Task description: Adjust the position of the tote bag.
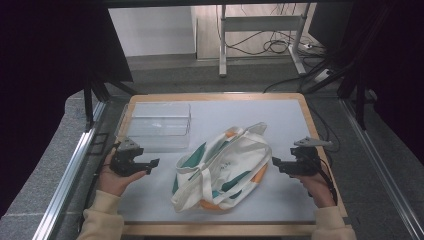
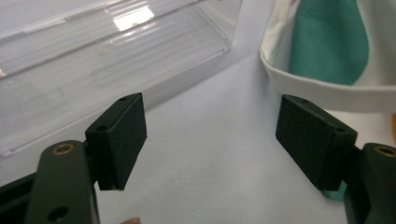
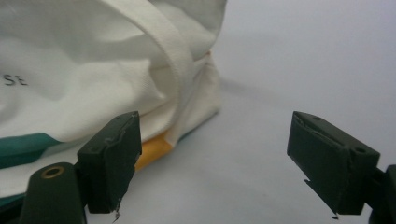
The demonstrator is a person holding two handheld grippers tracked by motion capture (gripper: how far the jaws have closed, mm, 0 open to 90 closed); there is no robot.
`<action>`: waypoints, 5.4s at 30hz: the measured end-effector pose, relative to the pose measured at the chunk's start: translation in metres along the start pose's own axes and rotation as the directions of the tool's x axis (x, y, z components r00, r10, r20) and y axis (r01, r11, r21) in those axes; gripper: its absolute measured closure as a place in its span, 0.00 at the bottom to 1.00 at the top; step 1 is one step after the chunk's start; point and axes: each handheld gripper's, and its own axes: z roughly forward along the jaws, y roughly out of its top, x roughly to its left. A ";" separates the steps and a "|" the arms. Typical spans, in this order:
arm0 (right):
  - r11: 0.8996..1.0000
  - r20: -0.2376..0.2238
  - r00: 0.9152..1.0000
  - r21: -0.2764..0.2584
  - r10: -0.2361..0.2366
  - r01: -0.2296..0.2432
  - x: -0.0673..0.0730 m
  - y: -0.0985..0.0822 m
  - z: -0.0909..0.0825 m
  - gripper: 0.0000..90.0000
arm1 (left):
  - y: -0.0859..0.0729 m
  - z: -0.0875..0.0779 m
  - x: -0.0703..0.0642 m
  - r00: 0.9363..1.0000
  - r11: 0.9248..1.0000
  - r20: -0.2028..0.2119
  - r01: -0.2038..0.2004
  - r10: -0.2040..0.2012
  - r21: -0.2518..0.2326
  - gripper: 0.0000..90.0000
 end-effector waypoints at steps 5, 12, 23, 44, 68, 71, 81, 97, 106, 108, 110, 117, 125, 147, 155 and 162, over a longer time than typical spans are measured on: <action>0.999 0.008 1.000 -0.047 0.011 -0.011 -0.006 -0.001 -0.010 0.23 | 0.001 -0.007 -0.005 1.000 1.000 0.024 -0.002 0.003 -0.019 0.27; 0.999 0.009 1.000 -0.044 0.001 -0.001 -0.005 -0.003 -0.010 0.24 | 0.003 -0.016 -0.011 0.999 0.999 0.027 -0.014 0.016 -0.052 0.26; 0.999 0.026 0.999 -0.027 -0.028 0.029 -0.004 -0.001 -0.008 0.24 | 0.007 -0.018 -0.012 0.997 1.000 0.067 -0.023 0.024 -0.018 0.27; 0.999 0.047 0.998 -0.006 -0.051 0.052 0.001 0.001 -0.004 0.25 | 0.008 -0.045 -0.031 0.990 0.997 0.134 -0.037 0.045 -0.063 0.27; 0.998 0.075 0.995 0.015 -0.067 0.066 0.003 0.001 -0.001 0.24 | 0.016 -0.055 -0.067 0.946 0.992 0.307 -0.083 0.109 -0.097 0.28; 0.998 0.078 0.995 0.016 -0.067 0.066 0.003 0.001 0.000 0.24 | 0.018 -0.058 -0.072 0.942 0.989 0.309 -0.099 0.128 -0.106 0.28; 0.997 0.085 0.994 0.025 -0.070 0.068 0.004 0.000 0.001 0.24 | 0.021 -0.060 -0.091 0.927 0.983 0.329 -0.151 0.178 -0.106 0.28; 0.997 0.091 0.993 0.035 -0.074 0.071 0.005 0.000 0.002 0.24 | 0.018 -0.035 -0.119 0.903 0.974 0.372 -0.225 0.215 -0.017 0.36; 0.997 0.100 0.992 0.038 -0.077 0.074 0.005 -0.001 0.003 0.24 | 0.014 -0.021 -0.114 0.899 0.972 0.395 -0.228 0.189 0.053 0.79; 0.996 0.101 0.992 0.040 -0.078 0.075 0.005 -0.001 0.003 0.24 | 0.014 -0.020 -0.112 0.897 0.973 0.402 -0.225 0.183 0.057 0.83; 0.996 0.103 0.992 0.040 -0.079 0.076 0.005 -0.001 0.004 0.24 | 0.013 -0.019 -0.112 0.899 0.976 0.404 -0.209 0.168 0.059 0.86; 0.996 0.097 0.991 0.029 -0.088 0.086 0.005 0.000 0.002 0.24 | 0.013 -0.018 -0.109 0.904 0.978 0.398 -0.196 0.154 0.067 0.91; 0.988 0.031 0.989 -0.033 -0.147 0.148 0.006 0.010 -0.009 0.27 | 0.012 -0.017 -0.108 0.908 0.979 0.395 -0.188 0.144 0.074 0.92; 0.929 -0.093 0.928 0.046 -0.361 0.366 -0.006 0.097 0.035 0.30 | 0.012 -0.016 -0.107 0.907 0.979 0.396 -0.189 0.143 0.081 0.92; 0.917 -0.132 0.916 0.078 -0.379 0.391 -0.006 0.108 0.053 0.29 | 0.011 -0.016 -0.108 0.908 0.980 0.396 -0.183 0.138 0.078 0.92; 0.908 -0.157 0.907 0.098 -0.390 0.408 -0.007 0.106 0.074 0.27 | 0.011 -0.016 -0.109 0.906 0.979 0.399 -0.189 0.143 0.078 0.92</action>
